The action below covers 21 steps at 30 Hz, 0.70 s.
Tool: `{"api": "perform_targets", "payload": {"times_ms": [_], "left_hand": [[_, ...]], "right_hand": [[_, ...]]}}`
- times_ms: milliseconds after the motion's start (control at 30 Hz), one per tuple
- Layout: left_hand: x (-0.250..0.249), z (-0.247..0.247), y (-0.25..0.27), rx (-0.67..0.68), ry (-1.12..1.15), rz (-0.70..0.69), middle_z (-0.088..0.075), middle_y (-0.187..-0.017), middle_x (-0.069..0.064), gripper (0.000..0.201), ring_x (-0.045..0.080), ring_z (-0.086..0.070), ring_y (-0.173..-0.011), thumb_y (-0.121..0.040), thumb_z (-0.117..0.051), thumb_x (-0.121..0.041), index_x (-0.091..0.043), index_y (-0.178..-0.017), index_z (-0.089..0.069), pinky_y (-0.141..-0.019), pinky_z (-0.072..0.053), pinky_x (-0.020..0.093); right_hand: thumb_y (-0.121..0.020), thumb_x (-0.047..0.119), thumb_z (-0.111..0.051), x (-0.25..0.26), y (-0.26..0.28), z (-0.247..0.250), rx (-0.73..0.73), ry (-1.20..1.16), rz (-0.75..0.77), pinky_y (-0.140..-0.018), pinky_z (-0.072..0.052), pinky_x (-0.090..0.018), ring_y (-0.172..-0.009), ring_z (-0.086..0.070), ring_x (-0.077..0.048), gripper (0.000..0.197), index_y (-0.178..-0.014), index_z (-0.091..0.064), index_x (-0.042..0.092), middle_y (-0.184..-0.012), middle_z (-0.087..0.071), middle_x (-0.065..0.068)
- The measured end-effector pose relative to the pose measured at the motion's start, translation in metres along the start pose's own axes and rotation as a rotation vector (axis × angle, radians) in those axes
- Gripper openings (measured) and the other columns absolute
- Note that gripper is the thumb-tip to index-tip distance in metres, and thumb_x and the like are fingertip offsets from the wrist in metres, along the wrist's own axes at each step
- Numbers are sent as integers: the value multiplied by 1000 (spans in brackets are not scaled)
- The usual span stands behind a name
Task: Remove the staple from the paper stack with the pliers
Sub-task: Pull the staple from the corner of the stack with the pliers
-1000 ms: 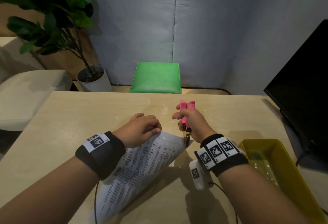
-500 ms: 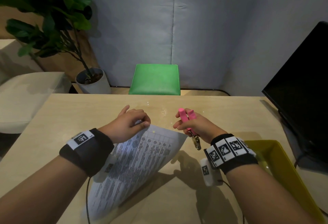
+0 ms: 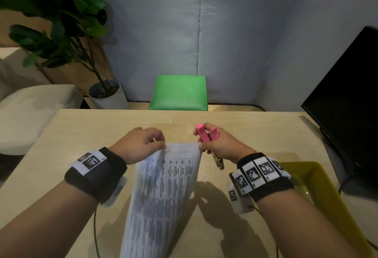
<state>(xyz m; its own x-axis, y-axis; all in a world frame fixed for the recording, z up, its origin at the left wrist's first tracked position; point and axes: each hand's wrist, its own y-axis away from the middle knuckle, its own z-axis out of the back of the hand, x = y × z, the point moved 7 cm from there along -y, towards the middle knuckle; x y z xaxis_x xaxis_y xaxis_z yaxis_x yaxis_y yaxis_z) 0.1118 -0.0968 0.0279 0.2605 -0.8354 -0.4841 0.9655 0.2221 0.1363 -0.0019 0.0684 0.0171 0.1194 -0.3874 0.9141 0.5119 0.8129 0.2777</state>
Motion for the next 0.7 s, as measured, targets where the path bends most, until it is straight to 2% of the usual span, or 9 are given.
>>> {"api": "perform_targets", "payload": {"times_ms": [67, 133, 200, 267, 333, 400, 467, 600, 700], "left_hand": [[-16, -3, 1, 24, -96, -35, -60, -101, -17, 48, 9, -50, -91, -79, -34, -70, -41, -110, -55, -90, -35, 32], [-33, -8, 0, 39, -91, -95, -61, -108, -16, 58, 6, -49, -93, -81, -31, -72, -36, -119, -55, -99, -30, 33], [-41, -13, -2, 45, -40, -131, -63, -106, -16, 56, 8, -51, -94, -80, -30, -71, -34, -111, -59, -97, -39, 35], [-40, -16, -3, 27, 61, -119, -65, -99, -15, 42, 10, -56, -93, -85, -41, -61, -31, -105, -62, -88, -48, 37], [-38, -22, -3, 13, 167, -72, -66, -104, -13, 26, 8, -59, -97, -90, -55, -43, -28, -109, -64, -87, -48, 31], [-38, -28, -3, -7, 260, -31, -66, -106, -12, 23, 6, -59, -99, -90, -61, -28, -24, -112, -67, -88, -42, 22], [-35, -32, -1, -43, 369, 3, -68, -104, -10, 22, 6, -61, -99, -88, -65, -22, -21, -110, -70, -89, -42, 20], [-29, -37, 0, -88, 509, 21, -70, -102, -8, 23, 3, -63, -100, -87, -67, -15, -17, -109, -72, -93, -45, 19], [-33, -35, -1, -96, 484, -12, -68, -95, -14, 22, -8, -62, -92, -87, -65, -11, -14, -109, -72, -86, -44, 6]], "right_hand": [[-85, -2, -58, 11, 0, -1, -1, 10, 17, -69, -44, -25, -79, -52, -13, 30, -109, -56, 16, -92, -57, -1], [-86, -2, -58, 18, -1, -4, 10, 25, 25, -69, -44, -25, -80, -53, -12, 31, -112, -56, 14, -93, -57, -2], [-86, -3, -58, 22, -1, -6, 14, 32, 30, -68, -44, -25, -79, -52, -11, 32, -113, -56, 13, -92, -57, -2], [-85, -3, -57, 23, -1, -7, 10, 19, 33, -66, -43, -24, -76, -51, -11, 31, -111, -56, 14, -90, -56, -1], [-86, -3, -57, 20, -1, -8, 13, 14, 27, -65, -42, -23, -77, -52, -11, 30, -110, -56, 15, -91, -57, -2], [-86, 0, -57, 15, -2, -9, 13, 15, 9, -65, -42, -23, -78, -52, -11, 28, -108, -56, 16, -93, -57, -1], [-88, 5, -58, 7, -2, -9, -18, -21, -17, -65, -43, -25, -76, -51, -13, 21, -105, -56, 16, -93, -57, -2], [-92, 17, -57, -10, -5, 4, -181, -374, -71, -59, -42, -25, -63, -48, -13, 8, -98, -54, 13, -80, -53, -3], [-92, 17, -56, -13, -4, 20, -338, -637, -62, -56, -42, -26, -57, -46, -13, 5, -94, -52, 13, -70, -50, -1]]}}
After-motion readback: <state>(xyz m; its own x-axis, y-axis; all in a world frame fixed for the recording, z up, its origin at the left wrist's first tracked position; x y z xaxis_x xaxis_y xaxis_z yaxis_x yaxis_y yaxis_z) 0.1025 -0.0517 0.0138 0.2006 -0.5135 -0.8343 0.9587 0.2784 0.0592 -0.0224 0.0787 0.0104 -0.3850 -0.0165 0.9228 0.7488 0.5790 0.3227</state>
